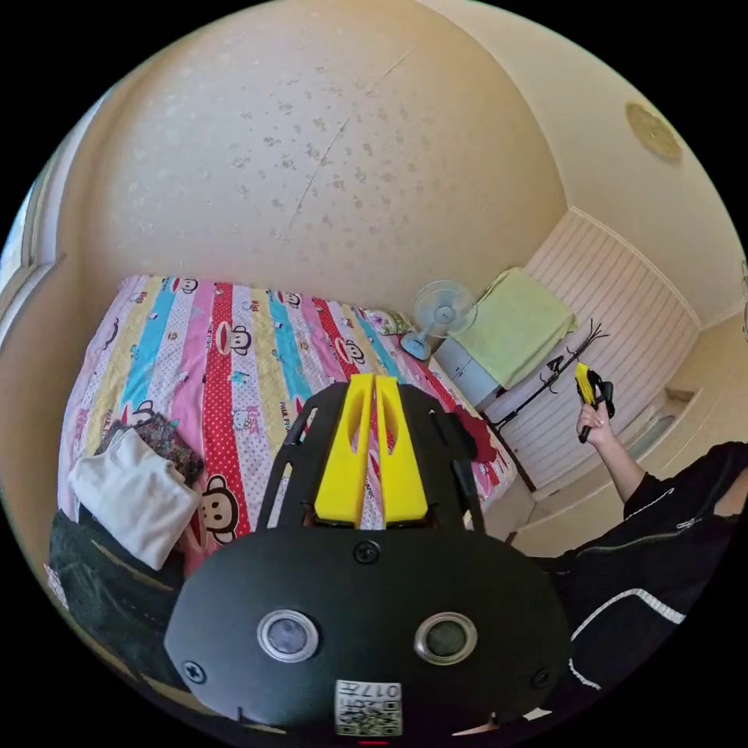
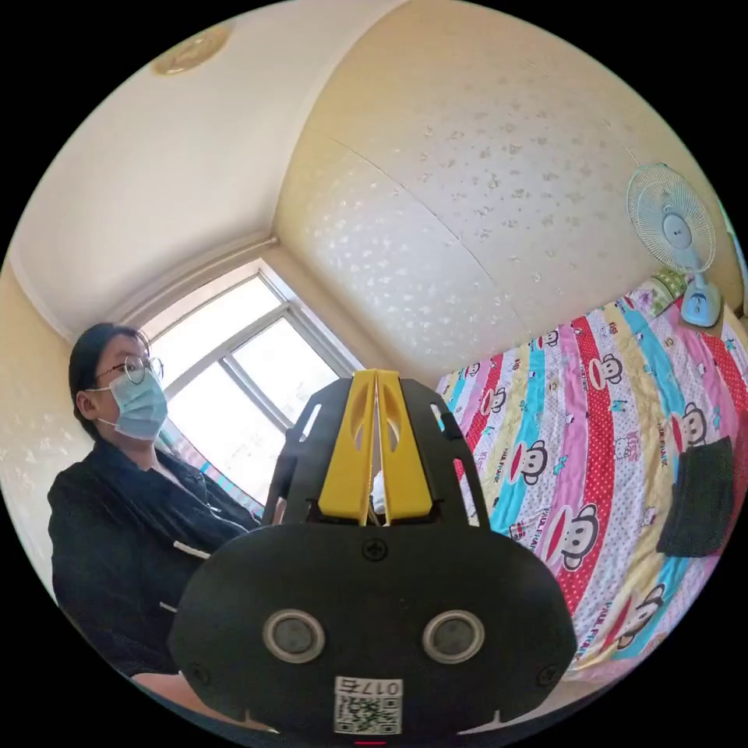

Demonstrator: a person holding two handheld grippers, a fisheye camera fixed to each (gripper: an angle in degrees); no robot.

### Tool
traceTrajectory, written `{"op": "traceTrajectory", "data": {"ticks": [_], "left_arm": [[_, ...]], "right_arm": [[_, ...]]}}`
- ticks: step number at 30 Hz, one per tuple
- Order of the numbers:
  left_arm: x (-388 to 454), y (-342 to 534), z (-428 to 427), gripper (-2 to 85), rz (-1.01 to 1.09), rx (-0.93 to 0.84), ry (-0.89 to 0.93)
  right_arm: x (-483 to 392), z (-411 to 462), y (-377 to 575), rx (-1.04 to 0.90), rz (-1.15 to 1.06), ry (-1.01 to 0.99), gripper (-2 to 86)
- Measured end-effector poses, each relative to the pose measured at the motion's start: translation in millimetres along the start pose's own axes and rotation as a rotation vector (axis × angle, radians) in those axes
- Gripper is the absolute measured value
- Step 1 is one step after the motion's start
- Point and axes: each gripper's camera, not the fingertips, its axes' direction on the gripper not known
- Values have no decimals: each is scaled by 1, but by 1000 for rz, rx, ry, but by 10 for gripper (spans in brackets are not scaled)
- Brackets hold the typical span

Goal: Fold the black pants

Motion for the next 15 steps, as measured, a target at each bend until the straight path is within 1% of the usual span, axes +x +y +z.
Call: {"op": "traceTrajectory", "data": {"ticks": [1, 2, 3, 4, 5, 6, 7, 9, 10, 12, 15], "left_arm": [[30, -4, 35, -10, 47, -32, 41], [45, -2, 55, -10, 64, -55, 65], [73, 8, 97, -10, 82, -114, 117], [99, 24, 141, -10, 88, -194, 175], [113, 34, 164, -10, 94, -251, 212], [141, 55, 209, -10, 102, -392, 295], [168, 76, 246, -10, 109, -516, 366], [203, 97, 281, -10, 143, -618, 435], [223, 100, 296, -10, 180, -656, 444], [247, 90, 313, -10, 244, -668, 407], [276, 43, 330, -10, 304, -592, 330]], "right_arm": [[-11, -7, 8, -6, -10, 30, 2], [-32, -19, 29, -25, -19, 119, 2], [-47, -28, 54, -62, -4, 238, 2], [-53, -32, 68, -88, 14, 304, 2], [-62, -38, 96, -142, 77, 443, 2], [-71, -46, 125, -180, 155, 578, 2], [-76, -50, 139, -188, 186, 631, 2], [-99, -76, 181, -141, 271, 761, 2], [-104, -84, 187, -117, 291, 785, 2], [-118, -124, 197, 2, 356, 867, 2], [-115, -180, 170, 116, 338, 865, 2]]}}
